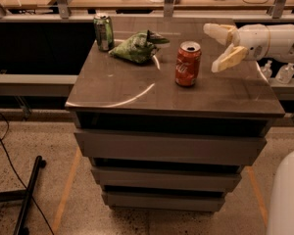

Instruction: Place coke can upright

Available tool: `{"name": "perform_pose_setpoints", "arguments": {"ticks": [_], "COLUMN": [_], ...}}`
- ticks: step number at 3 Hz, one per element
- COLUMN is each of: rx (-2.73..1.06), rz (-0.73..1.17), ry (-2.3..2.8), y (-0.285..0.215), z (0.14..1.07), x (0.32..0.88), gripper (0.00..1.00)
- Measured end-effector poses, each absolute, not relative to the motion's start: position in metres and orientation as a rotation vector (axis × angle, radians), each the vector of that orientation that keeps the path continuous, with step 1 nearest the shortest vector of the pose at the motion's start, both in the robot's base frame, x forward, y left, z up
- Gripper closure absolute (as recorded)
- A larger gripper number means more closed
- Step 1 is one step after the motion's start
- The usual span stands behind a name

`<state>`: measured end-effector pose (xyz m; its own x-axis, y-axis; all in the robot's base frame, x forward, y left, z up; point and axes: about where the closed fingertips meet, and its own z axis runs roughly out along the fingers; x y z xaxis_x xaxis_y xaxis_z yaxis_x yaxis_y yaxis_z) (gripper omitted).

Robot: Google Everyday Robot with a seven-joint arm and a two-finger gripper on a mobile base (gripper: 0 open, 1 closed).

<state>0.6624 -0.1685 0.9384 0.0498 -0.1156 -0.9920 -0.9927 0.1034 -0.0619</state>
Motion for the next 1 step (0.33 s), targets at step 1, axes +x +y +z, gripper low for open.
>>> {"name": "perform_pose_setpoints", "arguments": {"ticks": [1], "rx": [-1.237], "rz": [1.033], "ry": [1.298], "y": [-0.1685], "z": [0.9384], "x": [0.6624], "gripper": [0.00]}}
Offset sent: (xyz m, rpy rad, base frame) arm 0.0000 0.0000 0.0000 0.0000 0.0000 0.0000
